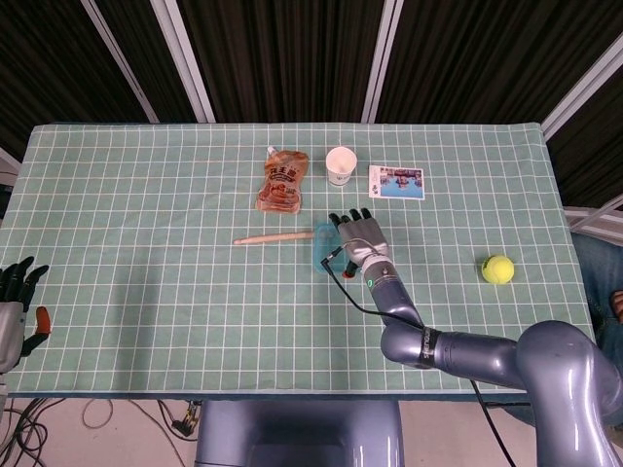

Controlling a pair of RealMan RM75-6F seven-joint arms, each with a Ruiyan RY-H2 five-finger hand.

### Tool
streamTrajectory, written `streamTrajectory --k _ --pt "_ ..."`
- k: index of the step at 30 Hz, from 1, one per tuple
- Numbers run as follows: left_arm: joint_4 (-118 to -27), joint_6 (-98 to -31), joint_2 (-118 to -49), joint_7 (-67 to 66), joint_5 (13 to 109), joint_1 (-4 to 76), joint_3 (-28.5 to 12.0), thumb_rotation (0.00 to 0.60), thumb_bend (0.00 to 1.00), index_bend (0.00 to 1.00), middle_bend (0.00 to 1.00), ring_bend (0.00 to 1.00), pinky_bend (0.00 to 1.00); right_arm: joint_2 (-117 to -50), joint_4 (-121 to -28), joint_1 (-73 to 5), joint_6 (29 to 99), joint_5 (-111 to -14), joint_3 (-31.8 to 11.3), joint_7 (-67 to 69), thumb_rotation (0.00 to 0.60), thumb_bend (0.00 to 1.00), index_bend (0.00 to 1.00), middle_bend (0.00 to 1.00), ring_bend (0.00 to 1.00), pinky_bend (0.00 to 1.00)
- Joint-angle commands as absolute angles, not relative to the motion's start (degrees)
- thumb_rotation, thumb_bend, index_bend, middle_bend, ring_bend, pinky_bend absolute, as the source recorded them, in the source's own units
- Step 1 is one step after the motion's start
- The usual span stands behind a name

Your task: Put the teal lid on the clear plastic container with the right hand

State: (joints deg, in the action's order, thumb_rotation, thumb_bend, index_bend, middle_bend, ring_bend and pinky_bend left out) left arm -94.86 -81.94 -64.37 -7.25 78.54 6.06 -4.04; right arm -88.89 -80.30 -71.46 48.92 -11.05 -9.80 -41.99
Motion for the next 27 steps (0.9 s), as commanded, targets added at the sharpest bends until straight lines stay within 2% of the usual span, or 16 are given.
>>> streamTrajectory --k 1,27 --pt "-94.9 -81.9 -64.4 -7.2 78.5 6.1 -4.1 0.600 0.66 0.11 0.00 0.00 0.00 -88.9 -80.3 -71.5 48.9 -10.9 -9.8 -42.2 0.600 0.21 0.07 0.19 0.00 0.00" --pt "-95.1 -81.7 -64.3 -7.6 78.1 6.1 -4.1 0.600 0.66 0.11 0.00 0.00 0.00 -88.4 -80.6 -72.0 48.9 -8.8 -9.9 -43.8 0.600 0.21 0.06 0.13 0.00 0.00"
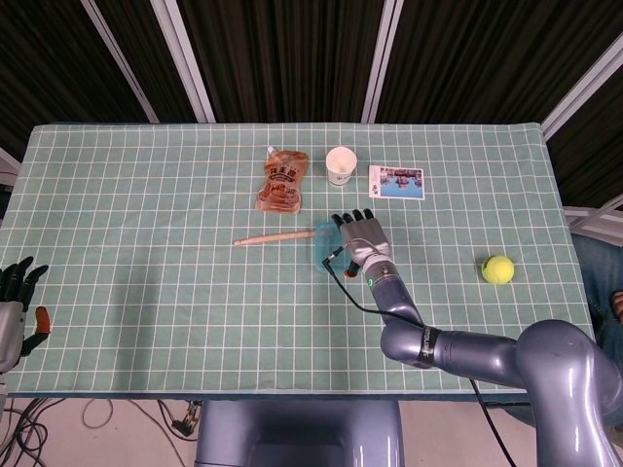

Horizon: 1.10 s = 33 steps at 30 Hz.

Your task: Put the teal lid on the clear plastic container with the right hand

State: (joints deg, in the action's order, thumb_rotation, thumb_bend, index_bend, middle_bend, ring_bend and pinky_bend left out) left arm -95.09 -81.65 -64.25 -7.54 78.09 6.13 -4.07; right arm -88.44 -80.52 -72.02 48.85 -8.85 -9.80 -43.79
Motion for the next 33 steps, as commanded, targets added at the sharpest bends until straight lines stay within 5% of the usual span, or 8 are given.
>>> streamTrajectory --k 1,24,33 --pt "-95.1 -81.7 -64.3 -7.6 78.1 6.1 -4.1 0.600 0.66 0.11 0.00 0.00 0.00 -88.3 -80.6 -72.0 48.9 -8.8 -9.8 -43.8 0.600 0.21 0.06 0.12 0.00 0.00" --pt "-95.2 -81.8 -64.2 -7.5 78.5 6.1 -3.9 0.600 0.66 0.11 0.00 0.00 0.00 -82.4 -87.6 -70.3 51.7 -9.8 -10.8 -42.2 0.600 0.21 0.03 0.08 0.00 0.00" --pt "-95.3 -81.7 -64.2 -7.5 78.7 6.1 -3.8 0.600 0.66 0.11 0.00 0.00 0.00 -78.4 -96.5 -64.2 58.7 -21.6 -10.4 -35.5 0.600 0.24 0.26 0.19 0.00 0.00"
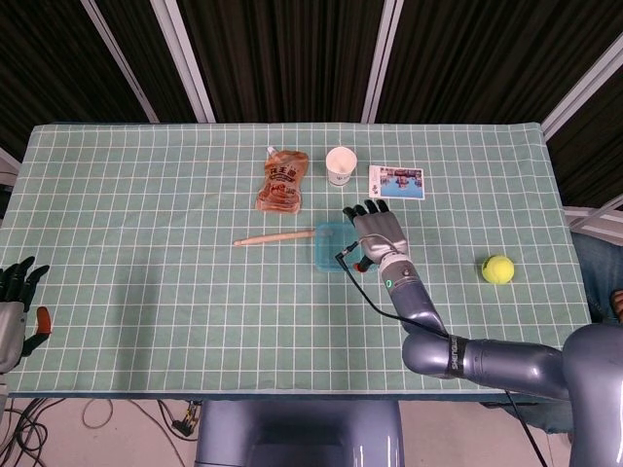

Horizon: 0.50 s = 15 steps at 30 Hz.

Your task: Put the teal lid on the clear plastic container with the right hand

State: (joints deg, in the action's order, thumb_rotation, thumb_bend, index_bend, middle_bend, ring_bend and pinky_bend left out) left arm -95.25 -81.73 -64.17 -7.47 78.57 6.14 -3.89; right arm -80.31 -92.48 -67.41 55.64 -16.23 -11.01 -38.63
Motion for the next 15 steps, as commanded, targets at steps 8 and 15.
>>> streamTrajectory --k 8,15 --pt "-95.3 -82.0 -64.2 -7.3 79.7 6.1 -3.5 0.600 0.66 0.11 0.00 0.00 0.00 -76.4 -101.8 -58.9 62.5 -30.0 -9.0 -31.1 0.600 0.46 0.48 0.21 0.03 0.00" --pt "-95.5 -82.3 -64.1 -7.0 80.3 6.0 -3.3 0.600 0.66 0.11 0.00 0.00 0.00 -76.6 -103.6 -55.9 65.4 -34.6 -9.1 -28.8 0.600 0.48 0.57 0.26 0.06 0.00"
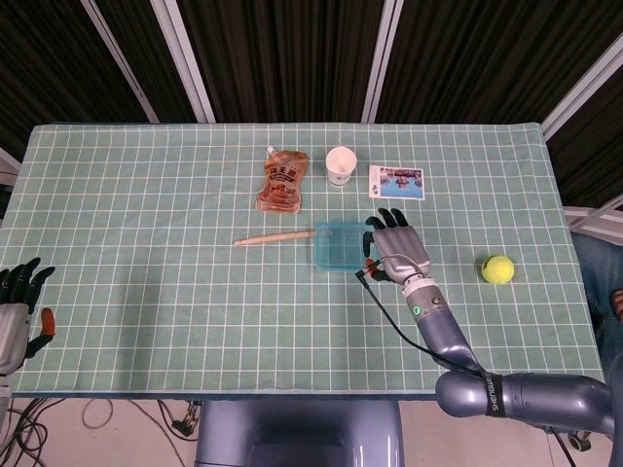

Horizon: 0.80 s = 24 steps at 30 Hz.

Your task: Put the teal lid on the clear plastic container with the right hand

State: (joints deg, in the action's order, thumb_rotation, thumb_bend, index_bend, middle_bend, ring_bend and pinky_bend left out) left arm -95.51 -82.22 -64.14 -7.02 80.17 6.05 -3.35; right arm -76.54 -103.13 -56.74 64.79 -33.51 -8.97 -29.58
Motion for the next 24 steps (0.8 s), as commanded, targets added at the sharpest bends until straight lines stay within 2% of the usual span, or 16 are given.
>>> streamTrajectory --k 1,7,12,24 --pt "-95.5 -82.3 -64.1 -7.0 80.3 6.0 -3.3 0.600 0.66 0.11 0.00 0.00 0.00 -76.6 -103.8 -55.6 65.6 -35.2 -9.1 -28.6 0.600 0.48 0.58 0.28 0.07 0.00" --pt "-95.5 -82.1 -64.2 -7.1 80.1 6.1 -3.3 0.600 0.66 0.11 0.00 0.00 0.00 -76.1 -104.5 -54.0 66.2 -37.3 -9.0 -28.4 0.600 0.48 0.60 0.38 0.11 0.00" --pt "-95.7 -81.8 -64.2 -7.2 79.8 6.1 -3.3 0.600 0.66 0.11 0.00 0.00 0.00 -76.3 -104.0 -53.1 66.0 -37.7 -8.7 -29.0 0.600 0.48 0.65 0.40 0.13 0.00" --pt "-95.8 -81.4 -64.0 -6.9 79.1 6.1 -3.4 0.600 0.66 0.11 0.00 0.00 0.00 -82.5 -98.0 -54.9 64.0 -34.7 -9.5 -33.7 0.600 0.48 0.65 0.47 0.18 0.00"
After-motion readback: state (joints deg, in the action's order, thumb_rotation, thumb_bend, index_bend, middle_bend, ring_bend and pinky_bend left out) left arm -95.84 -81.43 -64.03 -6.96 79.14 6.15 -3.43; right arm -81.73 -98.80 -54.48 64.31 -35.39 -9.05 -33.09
